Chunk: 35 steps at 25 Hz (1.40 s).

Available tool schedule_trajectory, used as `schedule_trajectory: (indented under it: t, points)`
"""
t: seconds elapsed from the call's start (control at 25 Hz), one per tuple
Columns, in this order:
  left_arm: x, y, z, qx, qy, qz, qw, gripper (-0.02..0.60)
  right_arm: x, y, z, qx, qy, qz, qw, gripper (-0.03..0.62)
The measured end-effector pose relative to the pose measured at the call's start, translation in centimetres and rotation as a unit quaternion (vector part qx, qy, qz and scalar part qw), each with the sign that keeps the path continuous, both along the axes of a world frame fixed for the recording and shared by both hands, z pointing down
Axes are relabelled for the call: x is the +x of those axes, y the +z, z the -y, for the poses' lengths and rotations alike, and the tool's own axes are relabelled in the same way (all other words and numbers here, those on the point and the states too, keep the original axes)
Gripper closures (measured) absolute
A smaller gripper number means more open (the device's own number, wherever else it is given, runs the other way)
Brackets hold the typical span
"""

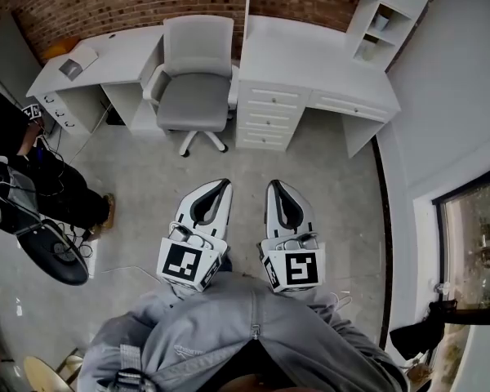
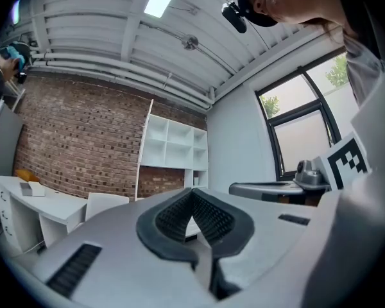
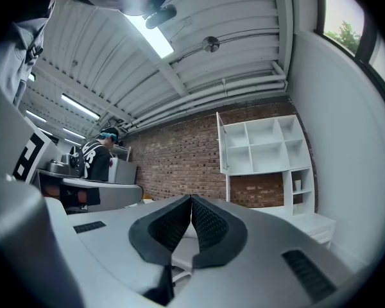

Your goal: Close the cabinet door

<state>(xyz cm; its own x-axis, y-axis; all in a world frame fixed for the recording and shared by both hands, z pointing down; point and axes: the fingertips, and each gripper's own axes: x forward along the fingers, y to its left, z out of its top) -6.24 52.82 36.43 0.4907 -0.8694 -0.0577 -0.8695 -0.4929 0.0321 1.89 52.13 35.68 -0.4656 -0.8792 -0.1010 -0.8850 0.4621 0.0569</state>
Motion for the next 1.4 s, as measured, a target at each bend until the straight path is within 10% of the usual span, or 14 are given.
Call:
schedule_trajectory:
  t: [0.72,1.4]
  points:
    - [-4.9,-1.1,19.8,0.013,0.051,-0.005,0.9986,0.575,-6.1,-1.5,18.5,0.020,0.027,-0.018,0.999,0.568]
    - [-7.1,0.0,27.0,0.000,0.094,-0.015,0.9954,0.575,-9.0,-0.6,25.2,0.008,0.053,-0.027,0.998,0.568]
